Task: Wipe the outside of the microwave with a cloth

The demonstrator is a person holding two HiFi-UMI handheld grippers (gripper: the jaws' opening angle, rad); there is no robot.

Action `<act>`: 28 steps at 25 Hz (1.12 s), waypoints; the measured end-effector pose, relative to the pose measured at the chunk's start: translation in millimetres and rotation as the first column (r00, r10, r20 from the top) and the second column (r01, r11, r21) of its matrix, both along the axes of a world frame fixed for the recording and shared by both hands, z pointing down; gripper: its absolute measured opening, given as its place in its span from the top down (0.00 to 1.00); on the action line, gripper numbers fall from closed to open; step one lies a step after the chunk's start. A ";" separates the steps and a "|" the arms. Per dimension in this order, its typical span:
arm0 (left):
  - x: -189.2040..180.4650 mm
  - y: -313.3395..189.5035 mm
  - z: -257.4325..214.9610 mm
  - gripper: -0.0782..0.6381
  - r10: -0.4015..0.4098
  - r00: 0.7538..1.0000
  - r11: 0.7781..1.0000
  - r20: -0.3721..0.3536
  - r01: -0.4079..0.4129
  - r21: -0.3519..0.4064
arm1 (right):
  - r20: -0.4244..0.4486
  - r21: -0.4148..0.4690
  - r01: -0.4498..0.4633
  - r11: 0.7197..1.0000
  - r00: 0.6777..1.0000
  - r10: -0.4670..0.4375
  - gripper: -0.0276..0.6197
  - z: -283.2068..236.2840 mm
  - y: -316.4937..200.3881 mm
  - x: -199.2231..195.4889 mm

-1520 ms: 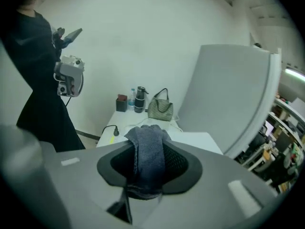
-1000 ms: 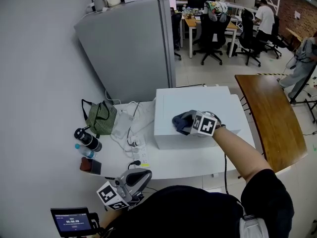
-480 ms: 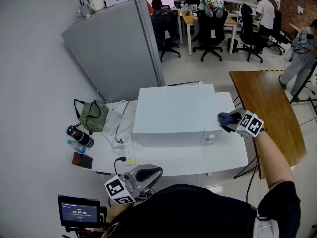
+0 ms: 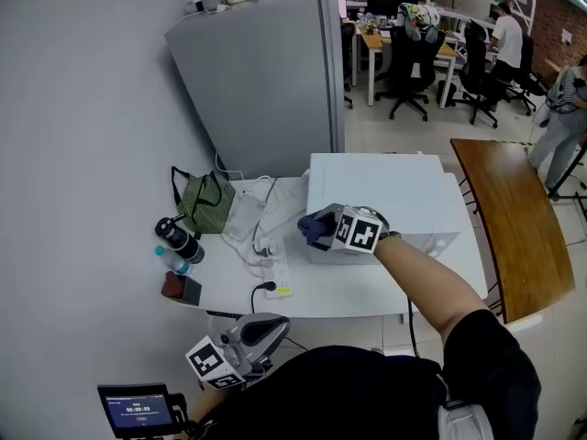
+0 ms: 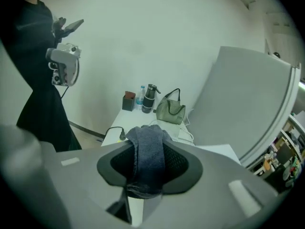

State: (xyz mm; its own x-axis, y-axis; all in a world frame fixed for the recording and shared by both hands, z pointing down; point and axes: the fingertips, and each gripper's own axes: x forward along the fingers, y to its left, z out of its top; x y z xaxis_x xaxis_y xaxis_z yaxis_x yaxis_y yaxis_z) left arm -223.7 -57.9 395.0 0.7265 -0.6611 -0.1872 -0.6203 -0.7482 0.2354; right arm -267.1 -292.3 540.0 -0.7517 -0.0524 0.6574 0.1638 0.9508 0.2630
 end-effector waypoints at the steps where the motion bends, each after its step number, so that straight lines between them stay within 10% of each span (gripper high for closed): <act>1: -13.4 5.7 0.7 0.88 -0.014 1.000 1.000 0.002 0.014 -0.006 | -0.015 0.016 0.007 1.000 1.000 -0.007 0.75 1.2 2.3 -20.1; 7: -23.3 19.9 1.7 0.88 -0.051 0.999 0.999 -0.002 0.051 -0.008 | -0.043 0.028 -0.032 0.999 0.999 0.033 0.75 13.2 -12.7 -2.0; 14: 82.7 -4.9 10.3 0.88 0.013 1.000 1.000 -0.009 -0.013 0.007 | -0.073 0.043 -0.241 0.970 0.967 0.244 0.76 28.3 -65.6 250.9; 21: 198.7 -17.3 1.4 0.88 0.107 0.994 0.994 -0.004 -0.107 -0.011 | -0.253 0.117 -0.457 0.882 0.845 0.471 0.76 67.1 -107.6 487.5; 25: 201.3 -14.9 -1.3 0.89 0.090 0.996 0.996 0.000 -0.090 -0.018 | -0.017 -0.074 -0.452 0.889 0.892 0.452 0.76 48.9 -56.8 476.1; 28: 187.8 -6.4 -1.3 0.88 0.079 0.997 0.997 -0.003 -0.079 -0.013 | 0.080 -0.028 -0.335 0.942 0.938 0.337 0.76 43.0 -5.2 410.7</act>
